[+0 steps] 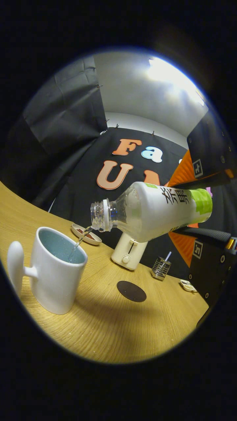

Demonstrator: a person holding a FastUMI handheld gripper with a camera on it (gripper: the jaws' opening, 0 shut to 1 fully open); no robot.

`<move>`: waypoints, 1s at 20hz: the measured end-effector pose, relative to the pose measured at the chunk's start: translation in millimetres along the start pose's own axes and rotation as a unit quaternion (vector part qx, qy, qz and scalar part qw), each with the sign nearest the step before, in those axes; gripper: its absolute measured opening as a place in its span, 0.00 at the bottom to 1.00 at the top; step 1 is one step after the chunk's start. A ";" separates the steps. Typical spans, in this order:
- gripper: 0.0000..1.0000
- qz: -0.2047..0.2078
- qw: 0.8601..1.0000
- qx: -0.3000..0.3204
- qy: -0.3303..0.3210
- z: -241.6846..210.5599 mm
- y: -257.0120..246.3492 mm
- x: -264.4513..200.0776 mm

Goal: Take the bottle from table, then pour the juice into the cup, finally place the bottle on the coaster

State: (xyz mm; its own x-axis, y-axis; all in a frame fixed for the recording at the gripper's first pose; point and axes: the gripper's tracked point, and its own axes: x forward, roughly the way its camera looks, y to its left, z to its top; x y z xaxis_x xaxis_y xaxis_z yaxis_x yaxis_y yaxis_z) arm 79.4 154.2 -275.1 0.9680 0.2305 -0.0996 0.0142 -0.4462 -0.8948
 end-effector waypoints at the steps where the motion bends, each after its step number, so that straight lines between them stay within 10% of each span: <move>1: 0.54 0.000 1.000 -0.004 -0.001 -0.1 -0.7 1.3; 20: 0.54 -0.016 0.997 -0.060 -0.036 12.8 -16.2 8.0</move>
State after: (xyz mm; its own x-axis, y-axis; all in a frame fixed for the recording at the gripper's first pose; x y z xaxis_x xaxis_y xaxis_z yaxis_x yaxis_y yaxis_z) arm 83.7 174.4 -267.0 0.9462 0.3053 -0.1070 0.0781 -0.5366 -0.8402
